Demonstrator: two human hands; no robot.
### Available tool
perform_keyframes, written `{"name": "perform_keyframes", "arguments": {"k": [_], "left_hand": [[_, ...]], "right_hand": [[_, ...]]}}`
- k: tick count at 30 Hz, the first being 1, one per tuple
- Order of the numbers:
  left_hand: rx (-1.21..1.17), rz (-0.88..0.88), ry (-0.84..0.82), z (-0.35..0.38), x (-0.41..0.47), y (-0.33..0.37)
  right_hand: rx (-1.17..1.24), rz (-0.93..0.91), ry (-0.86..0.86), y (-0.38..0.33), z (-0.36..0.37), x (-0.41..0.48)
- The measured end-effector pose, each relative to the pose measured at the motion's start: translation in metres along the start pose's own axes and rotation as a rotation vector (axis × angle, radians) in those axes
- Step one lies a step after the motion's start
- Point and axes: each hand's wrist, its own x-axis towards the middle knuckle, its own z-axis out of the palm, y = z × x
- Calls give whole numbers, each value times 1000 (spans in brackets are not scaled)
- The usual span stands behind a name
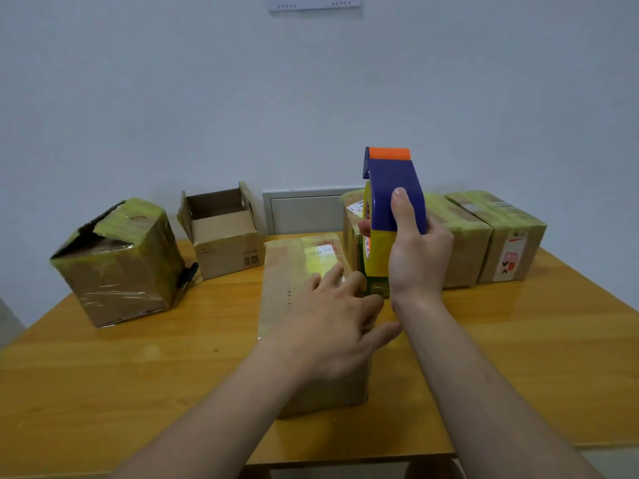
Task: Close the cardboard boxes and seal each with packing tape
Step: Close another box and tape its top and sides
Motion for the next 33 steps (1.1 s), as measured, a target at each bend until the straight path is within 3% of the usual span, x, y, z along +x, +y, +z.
{"name": "perform_keyframes", "arguments": {"k": [7,10,12,14,18,21,24,29,33], "left_hand": [[128,-16,89,3,1,12],[-48,21,-72,-20,4,-4],[-294,6,-109,-42,14,-23],[-448,-82,-2,-51,33,-49],[-187,-216,236,-39,81,-91],[-6,-146,53,-32,104,-95],[-72,-120,-97,-17,121,-101],[-140,-107,-85,-1,130,-109],[-339,-84,-39,-1,132,-118]], "right_hand": [[-98,-85,0,4,0,0],[-136,-99,-26,4,-2,-2],[-153,-100,-35,4,-2,-3],[-166,-111,-39,1,1,-6],[-179,-128,-59,5,11,-13],[-237,-177,-95,15,18,-20],[-238,-213,-129,21,20,-25],[-204,-230,-111,25,20,-30],[-206,-234,-123,23,18,-31]]}}
